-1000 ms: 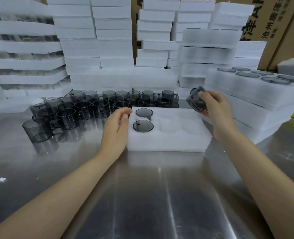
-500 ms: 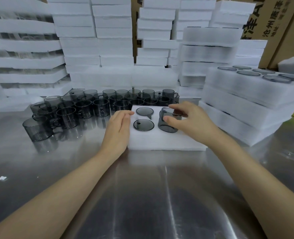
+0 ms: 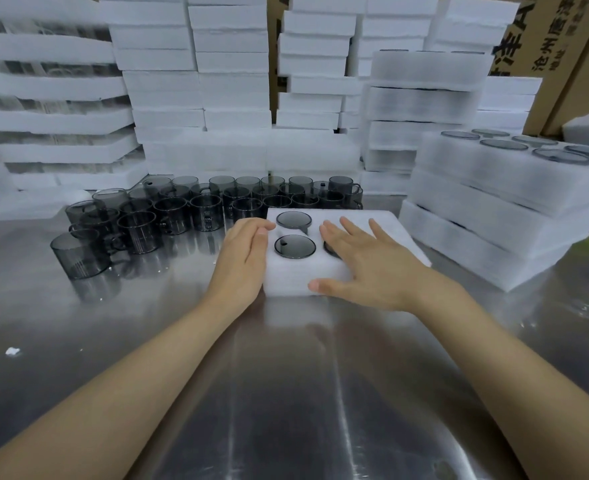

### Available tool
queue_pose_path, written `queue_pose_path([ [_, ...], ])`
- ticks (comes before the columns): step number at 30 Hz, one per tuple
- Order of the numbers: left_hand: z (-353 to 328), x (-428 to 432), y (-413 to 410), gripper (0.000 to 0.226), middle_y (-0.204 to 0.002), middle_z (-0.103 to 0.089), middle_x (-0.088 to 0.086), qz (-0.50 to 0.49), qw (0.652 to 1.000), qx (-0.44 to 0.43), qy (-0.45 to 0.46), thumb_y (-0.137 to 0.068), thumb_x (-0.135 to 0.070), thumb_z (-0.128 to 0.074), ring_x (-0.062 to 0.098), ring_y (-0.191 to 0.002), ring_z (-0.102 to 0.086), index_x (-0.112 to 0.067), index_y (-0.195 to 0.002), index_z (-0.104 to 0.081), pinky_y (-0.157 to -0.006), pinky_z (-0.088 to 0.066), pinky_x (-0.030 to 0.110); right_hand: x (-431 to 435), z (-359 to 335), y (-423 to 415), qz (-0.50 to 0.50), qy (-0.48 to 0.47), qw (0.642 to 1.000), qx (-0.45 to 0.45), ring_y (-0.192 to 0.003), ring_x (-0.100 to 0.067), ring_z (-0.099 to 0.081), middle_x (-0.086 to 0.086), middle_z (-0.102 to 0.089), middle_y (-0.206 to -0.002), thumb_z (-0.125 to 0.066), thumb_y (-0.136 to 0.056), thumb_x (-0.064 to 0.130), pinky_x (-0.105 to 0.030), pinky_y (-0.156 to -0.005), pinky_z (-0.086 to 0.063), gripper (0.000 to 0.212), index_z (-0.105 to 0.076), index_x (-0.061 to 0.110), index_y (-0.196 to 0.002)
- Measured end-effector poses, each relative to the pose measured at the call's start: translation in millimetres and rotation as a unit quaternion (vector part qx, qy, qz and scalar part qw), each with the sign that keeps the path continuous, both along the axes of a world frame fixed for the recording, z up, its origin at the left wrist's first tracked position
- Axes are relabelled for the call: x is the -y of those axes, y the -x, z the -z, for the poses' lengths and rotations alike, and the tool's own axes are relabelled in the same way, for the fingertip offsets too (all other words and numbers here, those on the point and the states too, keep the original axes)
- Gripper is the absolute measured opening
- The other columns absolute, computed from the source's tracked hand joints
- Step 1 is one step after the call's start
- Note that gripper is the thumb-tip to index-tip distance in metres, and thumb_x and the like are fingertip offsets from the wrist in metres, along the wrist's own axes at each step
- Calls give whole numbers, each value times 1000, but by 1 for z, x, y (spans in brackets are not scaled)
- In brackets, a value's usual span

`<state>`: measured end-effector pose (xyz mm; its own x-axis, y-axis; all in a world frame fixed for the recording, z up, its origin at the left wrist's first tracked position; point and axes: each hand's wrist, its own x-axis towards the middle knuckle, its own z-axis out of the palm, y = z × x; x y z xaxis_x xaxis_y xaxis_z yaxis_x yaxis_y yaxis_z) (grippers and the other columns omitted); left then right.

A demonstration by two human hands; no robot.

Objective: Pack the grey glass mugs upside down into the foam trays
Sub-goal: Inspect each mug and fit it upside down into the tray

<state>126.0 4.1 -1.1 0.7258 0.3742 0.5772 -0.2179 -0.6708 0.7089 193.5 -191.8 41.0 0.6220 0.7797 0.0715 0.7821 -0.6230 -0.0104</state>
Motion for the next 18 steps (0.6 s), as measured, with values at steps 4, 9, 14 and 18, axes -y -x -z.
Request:
queue_pose_path([
  [4, -1, -6, -1, 34, -120, -56, 2, -76, 993, 27, -87, -97, -18, -35, 18, -117, -42, -6, -111, -64, -99, -26, 15, 2, -2, -1, 0, 19, 1000, 5, -148, -11, 6, 11, 8, -161, -45, -82, 74, -40, -120, 5, 101, 5, 23, -154],
  [9, 1, -49, -1, 43, -142, -40, 15, -322, 920, -82, -208, -84, -16, -56, 30, -136, -27, -7, -126, -53, -108, -17, 50, 4, 1, -2, -15, -14, 1000, 0, -148, -10, 1, 13, 4, -161, -55, -82, 67, -37, -120, -4, 101, 1, 25, -154],
  [14, 7, -79, 7, 72, -152, -22, 23, -399, 852, -278, -194, -87, -31, -55, 32, -146, -4, -6, -147, -25, -110, 8, 68, 7, 1, -11, -42, -75, 995, -50, -147, -3, -3, 15, -9, -160, -67, -79, 56, -24, -117, 1, 96, -12, 30, -153],
  [18, 6, -80, 3, 67, -135, -39, 24, -405, 831, -279, -259, -86, -27, -54, 35, -139, -17, -7, -145, -29, -107, 11, 68, 10, 0, -14, -53, -93, 992, -70, -145, 0, -7, 14, -17, -159, -71, -79, 47, -15, -112, 3, 90, -20, 32, -151],
])
